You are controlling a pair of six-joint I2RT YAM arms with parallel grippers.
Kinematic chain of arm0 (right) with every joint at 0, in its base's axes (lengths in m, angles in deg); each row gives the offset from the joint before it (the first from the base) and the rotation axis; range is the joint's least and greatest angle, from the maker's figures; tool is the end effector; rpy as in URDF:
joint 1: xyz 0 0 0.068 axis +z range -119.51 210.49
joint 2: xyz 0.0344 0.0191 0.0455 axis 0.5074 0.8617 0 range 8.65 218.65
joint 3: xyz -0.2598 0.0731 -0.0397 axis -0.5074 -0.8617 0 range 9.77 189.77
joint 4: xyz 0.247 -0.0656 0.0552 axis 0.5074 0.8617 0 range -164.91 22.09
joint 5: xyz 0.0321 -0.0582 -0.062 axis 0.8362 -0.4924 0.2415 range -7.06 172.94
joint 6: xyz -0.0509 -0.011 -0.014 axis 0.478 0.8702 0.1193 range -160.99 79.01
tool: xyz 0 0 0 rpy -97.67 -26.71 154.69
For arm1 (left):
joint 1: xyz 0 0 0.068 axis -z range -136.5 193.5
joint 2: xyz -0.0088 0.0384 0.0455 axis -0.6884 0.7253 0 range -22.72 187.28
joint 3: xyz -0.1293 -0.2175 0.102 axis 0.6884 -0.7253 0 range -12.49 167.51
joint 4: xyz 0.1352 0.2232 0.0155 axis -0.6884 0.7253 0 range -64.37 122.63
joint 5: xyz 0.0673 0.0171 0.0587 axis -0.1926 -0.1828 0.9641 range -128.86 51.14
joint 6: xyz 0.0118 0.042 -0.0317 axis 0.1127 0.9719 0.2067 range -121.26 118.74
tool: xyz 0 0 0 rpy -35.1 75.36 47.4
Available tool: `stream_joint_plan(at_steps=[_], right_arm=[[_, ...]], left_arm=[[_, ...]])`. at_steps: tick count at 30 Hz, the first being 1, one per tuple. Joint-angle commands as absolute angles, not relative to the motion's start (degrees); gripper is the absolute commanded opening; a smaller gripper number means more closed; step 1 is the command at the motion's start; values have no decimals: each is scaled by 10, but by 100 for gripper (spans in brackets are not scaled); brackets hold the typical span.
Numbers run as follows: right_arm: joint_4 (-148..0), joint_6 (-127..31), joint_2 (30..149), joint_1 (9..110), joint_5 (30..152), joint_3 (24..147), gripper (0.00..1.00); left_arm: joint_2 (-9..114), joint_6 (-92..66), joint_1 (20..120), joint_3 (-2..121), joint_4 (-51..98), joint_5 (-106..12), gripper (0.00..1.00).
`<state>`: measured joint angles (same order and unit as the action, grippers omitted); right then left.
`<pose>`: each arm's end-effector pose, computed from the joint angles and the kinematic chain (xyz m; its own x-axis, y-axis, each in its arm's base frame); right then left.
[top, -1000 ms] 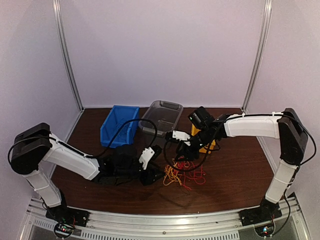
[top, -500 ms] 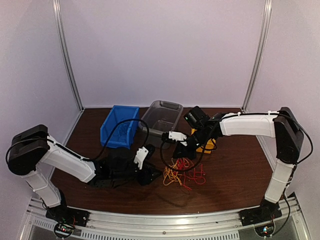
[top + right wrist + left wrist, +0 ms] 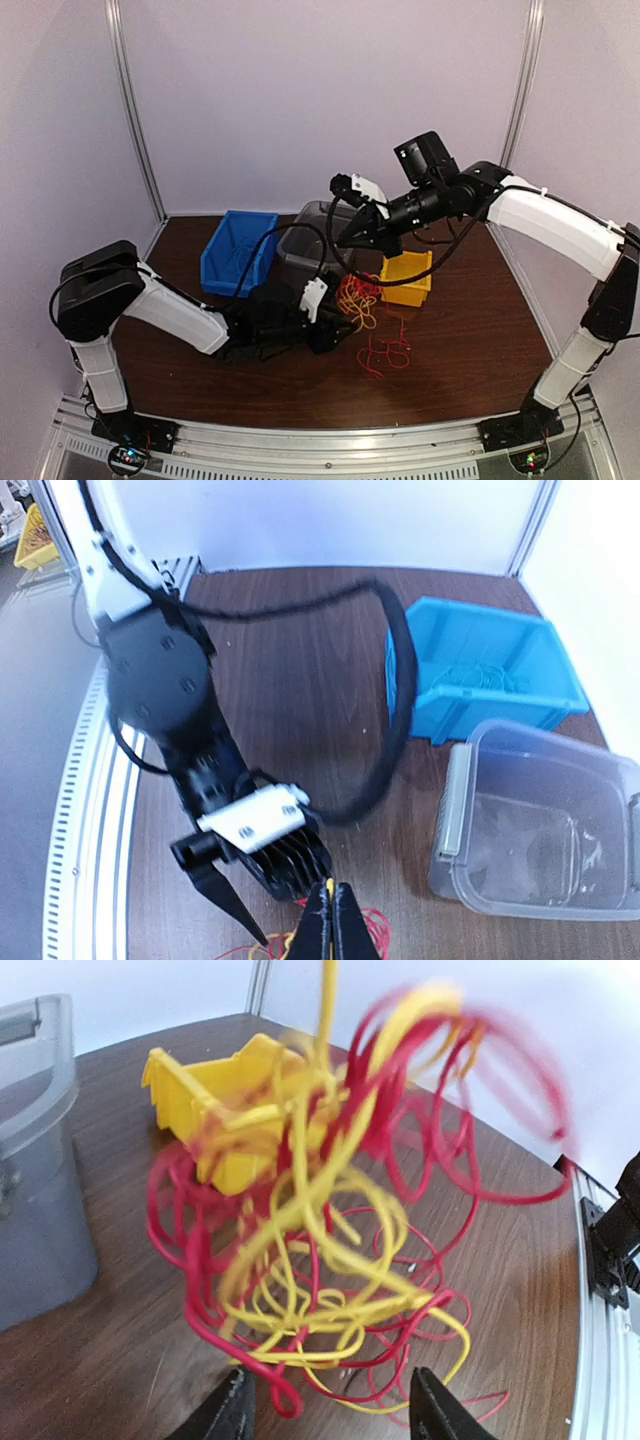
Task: Untangle the cables
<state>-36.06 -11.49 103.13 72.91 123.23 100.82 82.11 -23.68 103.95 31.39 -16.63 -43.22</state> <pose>0.2529 0.2622 0.3539 -0.0048 -0.5132 -0.8582 -0.9998 -0.0142 0.0141 0.1766 -0.3168 0.1486 -0.4904 0.0940 -0.8664 0.7743 0.5031 -0.3837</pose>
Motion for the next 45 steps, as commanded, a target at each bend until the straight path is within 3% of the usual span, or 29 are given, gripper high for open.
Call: stream_joint_plan(at_steps=[1, 6, 9, 11, 18, 23, 27, 31, 33, 42, 45], right_arm=[[-339, -144, 995, 731, 1285, 1080, 0], [-353, -171, 972, 721, 1306, 1161, 0], [-359, -186, 965, 715, 1317, 1182, 0], [-356, -186, 961, 712, 1323, 1183, 0], [-366, -199, 947, 711, 1332, 1162, 0], [-398, -184, 932, 710, 1315, 1023, 0], [-401, -179, 902, 711, 1315, 995, 0], [-399, -189, 923, 712, 1322, 1007, 0], [-402, -204, 940, 715, 1337, 1018, 0], [-428, -266, 974, 726, 1375, 1051, 0], [-432, -267, 971, 728, 1373, 1045, 0]], left_arm=[[876, -205, 1040, 382, -175, -470, 47], [883, -215, 1040, 348, -238, -460, 25], [860, -220, 1039, 307, -290, -447, 17], [838, -224, 1040, 268, -323, -436, 2], [741, -224, 1040, 187, -323, -397, 0], [624, -238, 1040, 139, -251, -293, 7], [517, -231, 1039, 91, -216, -227, 9], [507, -184, 1040, 127, -196, -312, 42], [530, -169, 1043, 163, -199, -358, 48], [664, -133, 1071, 315, -258, -348, 57], [703, -129, 1071, 353, -248, -357, 49]])
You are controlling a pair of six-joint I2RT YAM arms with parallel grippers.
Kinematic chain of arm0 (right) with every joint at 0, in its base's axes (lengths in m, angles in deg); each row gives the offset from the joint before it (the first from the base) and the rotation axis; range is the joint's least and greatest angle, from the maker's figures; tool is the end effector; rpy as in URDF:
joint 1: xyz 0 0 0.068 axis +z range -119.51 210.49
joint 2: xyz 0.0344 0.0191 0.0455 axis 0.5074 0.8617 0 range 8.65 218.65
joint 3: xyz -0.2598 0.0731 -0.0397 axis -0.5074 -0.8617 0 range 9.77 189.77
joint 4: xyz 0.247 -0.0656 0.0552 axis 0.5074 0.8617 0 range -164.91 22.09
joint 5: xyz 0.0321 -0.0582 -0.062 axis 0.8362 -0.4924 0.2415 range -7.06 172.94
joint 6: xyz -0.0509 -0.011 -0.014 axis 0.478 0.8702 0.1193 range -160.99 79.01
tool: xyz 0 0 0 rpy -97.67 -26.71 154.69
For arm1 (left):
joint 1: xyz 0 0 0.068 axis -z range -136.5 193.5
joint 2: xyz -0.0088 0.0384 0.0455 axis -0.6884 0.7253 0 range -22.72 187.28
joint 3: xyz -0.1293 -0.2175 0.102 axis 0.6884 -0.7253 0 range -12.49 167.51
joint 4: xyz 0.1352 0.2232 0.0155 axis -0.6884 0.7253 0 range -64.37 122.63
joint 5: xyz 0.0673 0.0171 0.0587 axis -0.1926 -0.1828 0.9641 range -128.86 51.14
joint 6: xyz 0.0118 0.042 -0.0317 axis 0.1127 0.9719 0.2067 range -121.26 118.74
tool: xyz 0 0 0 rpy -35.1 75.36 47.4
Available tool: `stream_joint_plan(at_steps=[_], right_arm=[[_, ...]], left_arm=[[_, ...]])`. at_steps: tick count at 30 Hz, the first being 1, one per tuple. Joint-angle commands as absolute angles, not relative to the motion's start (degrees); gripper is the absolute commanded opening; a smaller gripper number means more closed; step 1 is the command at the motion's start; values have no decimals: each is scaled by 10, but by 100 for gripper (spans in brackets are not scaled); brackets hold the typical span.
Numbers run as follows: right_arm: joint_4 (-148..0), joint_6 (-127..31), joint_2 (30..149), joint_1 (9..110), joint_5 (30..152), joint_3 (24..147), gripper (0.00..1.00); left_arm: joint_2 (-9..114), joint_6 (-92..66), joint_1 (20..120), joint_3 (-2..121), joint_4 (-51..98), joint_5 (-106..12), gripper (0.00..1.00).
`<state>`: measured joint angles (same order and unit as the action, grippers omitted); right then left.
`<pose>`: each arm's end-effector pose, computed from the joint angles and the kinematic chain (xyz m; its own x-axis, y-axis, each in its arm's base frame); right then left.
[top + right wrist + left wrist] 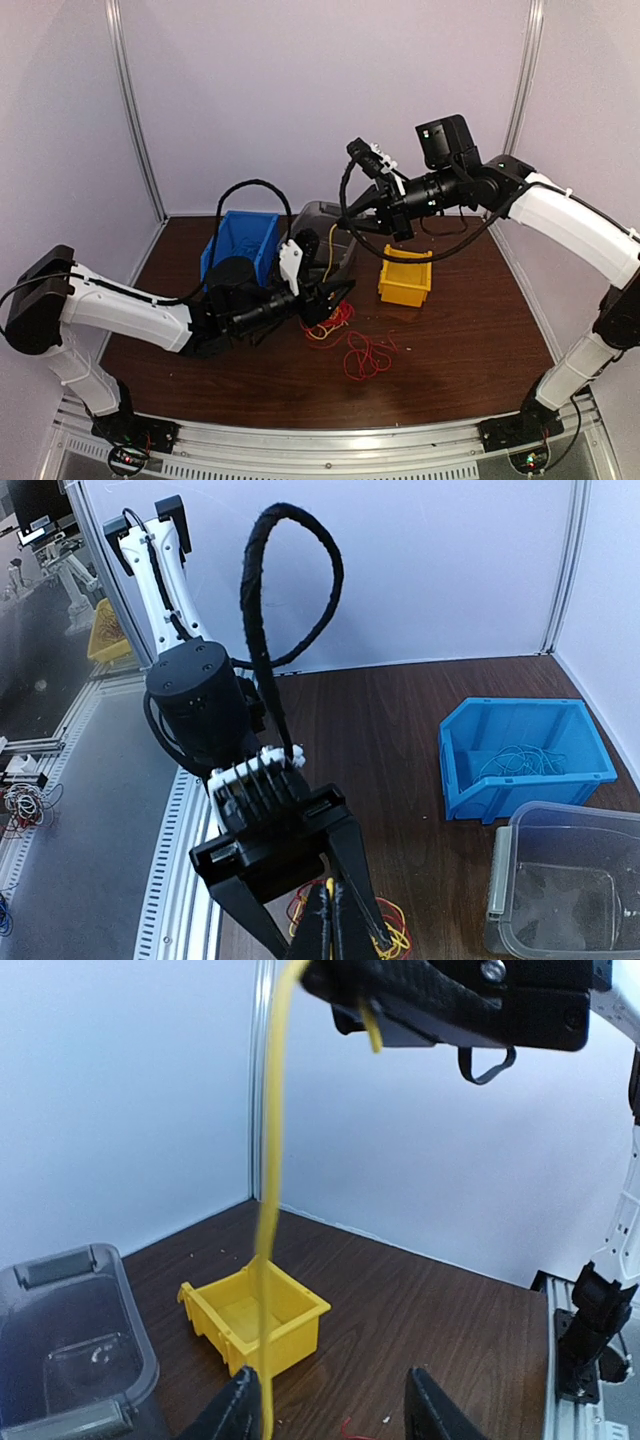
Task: Untangle the cables
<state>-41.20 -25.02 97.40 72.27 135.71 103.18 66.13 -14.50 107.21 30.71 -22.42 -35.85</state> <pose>0.2325 0.2457 0.4107 -0.0943 -0.3075 -0.9469 -0.9862 -0.1010 0.1310 0.1516 -0.3025 0.2488 -0.1816 -0.1486 -0.9721 0.8531 0.4679 -0.2309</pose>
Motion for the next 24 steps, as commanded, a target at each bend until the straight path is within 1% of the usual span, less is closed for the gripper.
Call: stream_joint_plan(at_steps=[1, 2, 4, 8, 9, 11, 13, 15, 20, 24], right_arm=[[-432, -266, 968, 728, 1373, 1044, 0], [-433, -265, 966, 728, 1371, 1042, 0], [-437, -263, 958, 727, 1363, 1036, 0], [-469, -273, 937, 705, 1364, 985, 0], [-483, -277, 932, 693, 1368, 962, 2], [-519, -291, 921, 663, 1372, 911, 20], [-580, -321, 916, 624, 1393, 852, 43], [-606, -309, 919, 608, 1422, 802, 51], [-608, -272, 933, 655, 1427, 757, 64], [-624, -277, 944, 701, 1412, 767, 65]], left_arm=[[713, -130, 1071, 368, -233, -359, 40], [722, -132, 1071, 383, -215, -360, 29], [729, -134, 1071, 399, -187, -356, 0], [687, -144, 1071, 369, -193, -352, 0], [668, -144, 1071, 358, -195, -354, 0], [631, -143, 1071, 346, -187, -352, 0], [601, -137, 1071, 347, -158, -350, 0], [579, -134, 1070, 343, -143, -357, 0], [550, -144, 1070, 327, -146, -341, 0], [545, -154, 1070, 320, -161, -332, 0]])
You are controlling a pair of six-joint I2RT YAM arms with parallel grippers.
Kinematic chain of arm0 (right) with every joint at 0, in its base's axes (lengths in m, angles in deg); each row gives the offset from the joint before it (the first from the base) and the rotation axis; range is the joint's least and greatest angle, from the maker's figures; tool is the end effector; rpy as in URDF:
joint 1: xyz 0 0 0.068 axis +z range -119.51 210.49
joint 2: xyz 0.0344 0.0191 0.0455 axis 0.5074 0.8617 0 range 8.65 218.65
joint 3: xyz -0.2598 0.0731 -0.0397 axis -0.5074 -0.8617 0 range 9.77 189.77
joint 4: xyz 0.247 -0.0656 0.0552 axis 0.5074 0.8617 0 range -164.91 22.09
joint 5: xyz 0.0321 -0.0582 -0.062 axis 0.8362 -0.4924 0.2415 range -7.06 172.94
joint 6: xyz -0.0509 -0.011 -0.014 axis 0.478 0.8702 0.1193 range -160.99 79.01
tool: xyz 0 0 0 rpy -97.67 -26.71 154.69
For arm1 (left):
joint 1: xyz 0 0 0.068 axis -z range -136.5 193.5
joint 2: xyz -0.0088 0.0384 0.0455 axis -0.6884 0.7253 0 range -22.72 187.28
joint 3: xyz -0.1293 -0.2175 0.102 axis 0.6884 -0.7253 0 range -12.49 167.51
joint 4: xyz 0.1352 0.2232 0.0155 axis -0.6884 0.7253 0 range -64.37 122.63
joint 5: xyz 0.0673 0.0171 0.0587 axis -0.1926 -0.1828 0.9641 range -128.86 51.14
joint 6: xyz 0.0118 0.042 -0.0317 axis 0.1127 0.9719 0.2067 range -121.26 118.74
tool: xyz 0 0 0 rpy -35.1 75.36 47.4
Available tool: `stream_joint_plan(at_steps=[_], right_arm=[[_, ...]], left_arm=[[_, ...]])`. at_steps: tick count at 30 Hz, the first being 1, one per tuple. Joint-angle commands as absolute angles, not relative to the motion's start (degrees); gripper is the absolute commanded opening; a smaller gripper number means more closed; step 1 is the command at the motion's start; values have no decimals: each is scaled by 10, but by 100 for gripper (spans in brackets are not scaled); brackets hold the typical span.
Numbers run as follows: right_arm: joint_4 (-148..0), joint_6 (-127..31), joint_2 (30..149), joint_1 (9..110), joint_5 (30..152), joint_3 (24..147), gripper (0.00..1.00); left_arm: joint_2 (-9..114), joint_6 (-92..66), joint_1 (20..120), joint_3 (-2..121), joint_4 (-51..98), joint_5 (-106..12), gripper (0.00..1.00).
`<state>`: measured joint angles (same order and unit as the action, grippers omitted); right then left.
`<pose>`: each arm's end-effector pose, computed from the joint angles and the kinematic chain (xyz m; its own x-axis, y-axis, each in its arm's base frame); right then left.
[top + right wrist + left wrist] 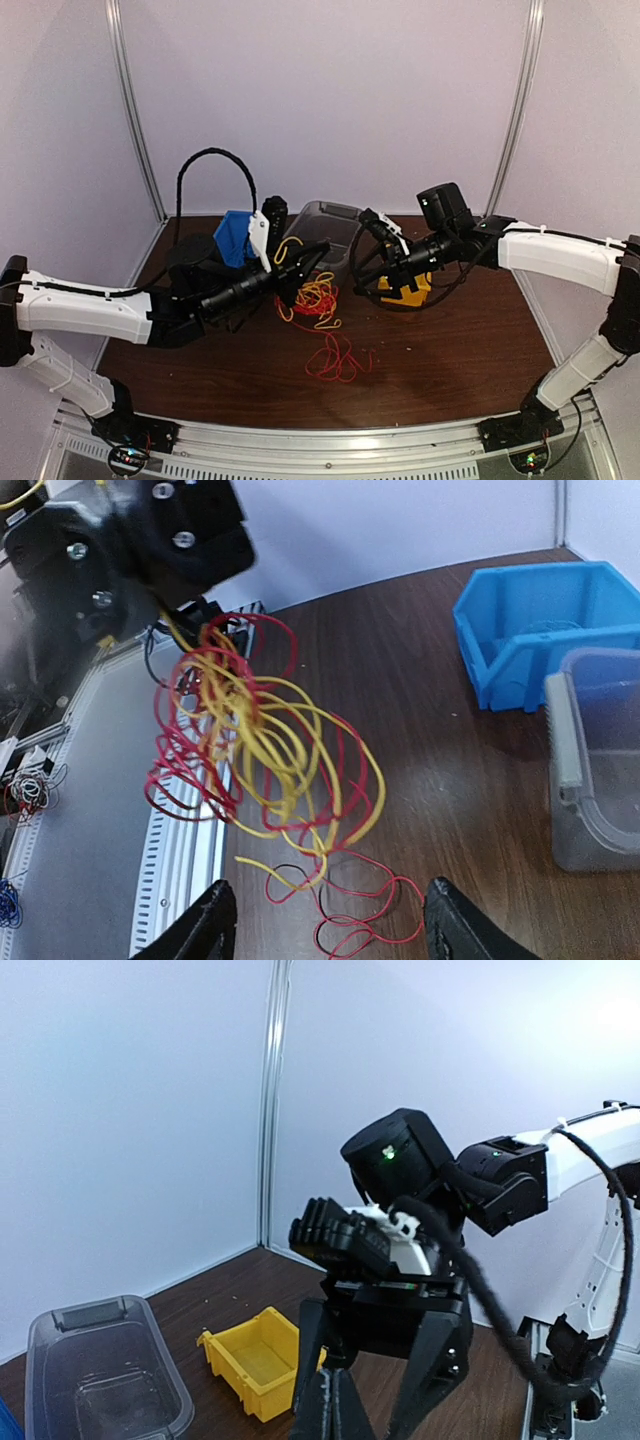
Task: Untangle the cables
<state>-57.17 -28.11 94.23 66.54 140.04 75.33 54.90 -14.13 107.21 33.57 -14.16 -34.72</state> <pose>0.2445 0.2149 0.2920 -0.2916 -0.3620 -0.8854 -0.9452 -0.0330 0.3248 0.1406 -0.2785 0.3099 -0.1303 -0.2378 -0.9625 0.8550 0.4647 -0.2305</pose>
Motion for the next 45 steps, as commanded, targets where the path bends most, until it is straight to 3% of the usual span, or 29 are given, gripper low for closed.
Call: stream_joint_plan(at_steps=[1, 10, 16, 20, 27, 37, 40, 43, 45], right_arm=[[-613, -272, 951, 709, 1410, 778, 66], [-565, -246, 988, 778, 1380, 829, 75], [-628, -307, 973, 806, 1211, 804, 74], [-613, -323, 974, 806, 1120, 826, 80], [-502, -257, 947, 807, 1107, 896, 74], [-524, -285, 1026, 815, 1183, 904, 66], [-529, -284, 1041, 819, 1200, 899, 56], [-543, -285, 1038, 818, 1204, 886, 18], [-558, -286, 1024, 817, 1207, 872, 2]], left_arm=[[545, -156, 1070, 320, -163, -331, 0], [555, -165, 1069, 323, -170, -311, 0], [553, -187, 1070, 320, -182, -255, 0], [552, -207, 1070, 317, -188, -196, 0], [560, -235, 1070, 321, -183, -143, 0], [557, -248, 1070, 319, -202, -154, 0], [548, -248, 1070, 312, -204, -152, 0], [541, -250, 1070, 304, -209, -147, 0], [538, -252, 1070, 300, -210, -144, 0]])
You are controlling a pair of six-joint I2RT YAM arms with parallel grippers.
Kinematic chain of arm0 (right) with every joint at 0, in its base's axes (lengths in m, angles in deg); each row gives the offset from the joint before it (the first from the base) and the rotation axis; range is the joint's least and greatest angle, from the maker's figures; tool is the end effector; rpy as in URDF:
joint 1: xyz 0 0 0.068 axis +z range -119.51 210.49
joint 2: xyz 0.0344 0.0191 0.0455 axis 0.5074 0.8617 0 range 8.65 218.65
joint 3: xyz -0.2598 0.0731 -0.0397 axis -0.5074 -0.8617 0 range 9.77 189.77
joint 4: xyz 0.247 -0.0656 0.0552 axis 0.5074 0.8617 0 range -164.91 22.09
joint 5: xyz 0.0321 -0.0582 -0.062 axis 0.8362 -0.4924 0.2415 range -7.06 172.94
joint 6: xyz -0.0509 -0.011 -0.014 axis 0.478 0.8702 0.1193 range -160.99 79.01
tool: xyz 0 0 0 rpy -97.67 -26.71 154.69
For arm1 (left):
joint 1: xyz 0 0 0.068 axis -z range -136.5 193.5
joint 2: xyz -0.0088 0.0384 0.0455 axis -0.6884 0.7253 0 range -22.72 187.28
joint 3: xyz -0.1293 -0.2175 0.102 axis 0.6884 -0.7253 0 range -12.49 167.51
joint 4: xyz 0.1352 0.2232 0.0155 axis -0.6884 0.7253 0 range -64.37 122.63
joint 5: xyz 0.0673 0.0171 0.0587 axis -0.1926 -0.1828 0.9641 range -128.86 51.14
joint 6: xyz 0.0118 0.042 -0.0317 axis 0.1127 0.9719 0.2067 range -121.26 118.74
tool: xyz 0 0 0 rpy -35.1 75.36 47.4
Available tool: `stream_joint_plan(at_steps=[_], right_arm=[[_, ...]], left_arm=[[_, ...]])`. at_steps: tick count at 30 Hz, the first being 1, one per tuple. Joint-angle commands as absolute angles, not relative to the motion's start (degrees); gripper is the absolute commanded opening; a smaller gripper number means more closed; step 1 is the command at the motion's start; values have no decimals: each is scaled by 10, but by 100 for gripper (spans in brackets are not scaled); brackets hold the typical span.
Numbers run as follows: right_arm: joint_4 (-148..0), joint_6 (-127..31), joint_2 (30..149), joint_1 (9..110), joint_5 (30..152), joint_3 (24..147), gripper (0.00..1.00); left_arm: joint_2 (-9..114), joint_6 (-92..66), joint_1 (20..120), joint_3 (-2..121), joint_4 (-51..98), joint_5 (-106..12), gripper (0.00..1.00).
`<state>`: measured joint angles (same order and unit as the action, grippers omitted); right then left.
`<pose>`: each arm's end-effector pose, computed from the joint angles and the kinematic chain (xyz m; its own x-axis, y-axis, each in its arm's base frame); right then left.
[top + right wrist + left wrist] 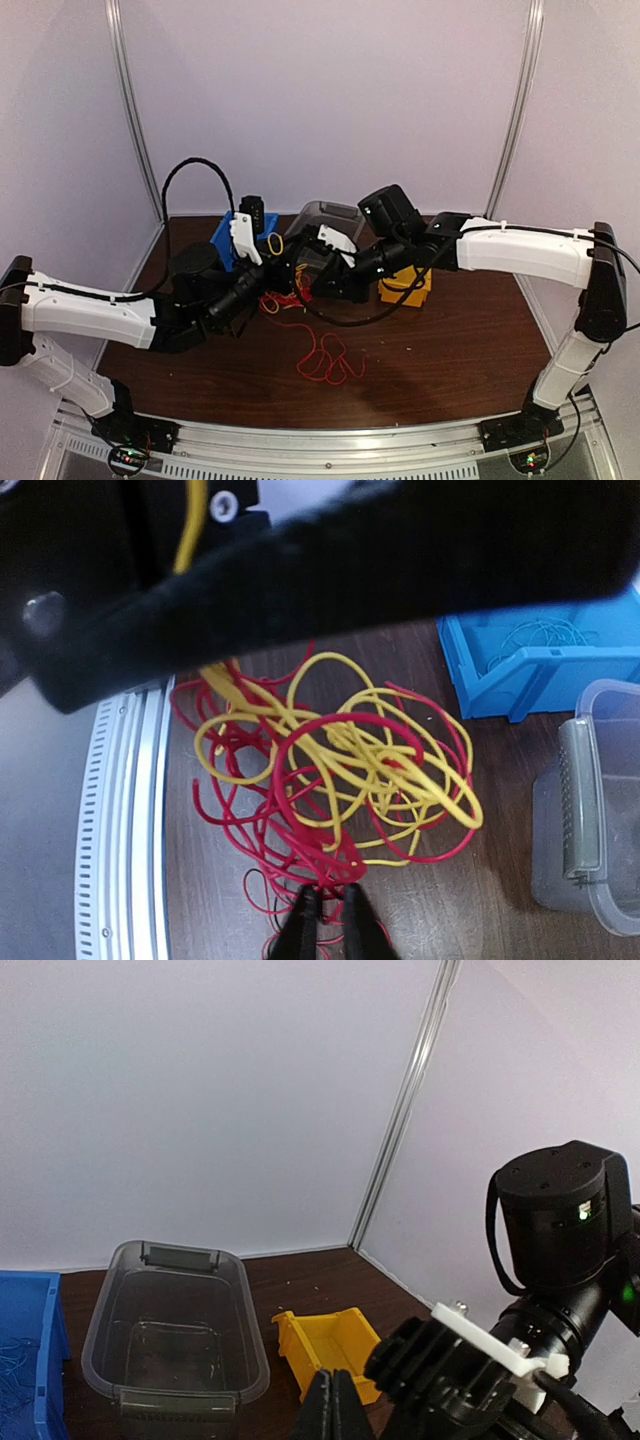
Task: Untangle the cables
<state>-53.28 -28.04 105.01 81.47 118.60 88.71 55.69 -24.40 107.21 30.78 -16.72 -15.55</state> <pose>0.2237 0.3089 0.2949 -0.1811 -0.5127 -0.8392 -0.9819 0.0461 0.1837 0.1490 -0.2696 0.2936 -0.2041 -0.4016 -0.8928 0.6190 0.6536 -0.4355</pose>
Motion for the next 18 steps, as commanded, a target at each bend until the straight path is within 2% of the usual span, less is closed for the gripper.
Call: stream_joint_plan(at_steps=[1, 12, 18], right_arm=[[-568, -286, 1013, 817, 1207, 863, 0], [-558, -265, 973, 783, 1193, 810, 0], [-556, -201, 936, 642, 1174, 676, 0]], left_arm=[[538, -252, 1070, 299, -210, -143, 0], [497, -226, 1070, 294, -189, -114, 0], [383, -140, 1070, 307, -126, -43, 0]])
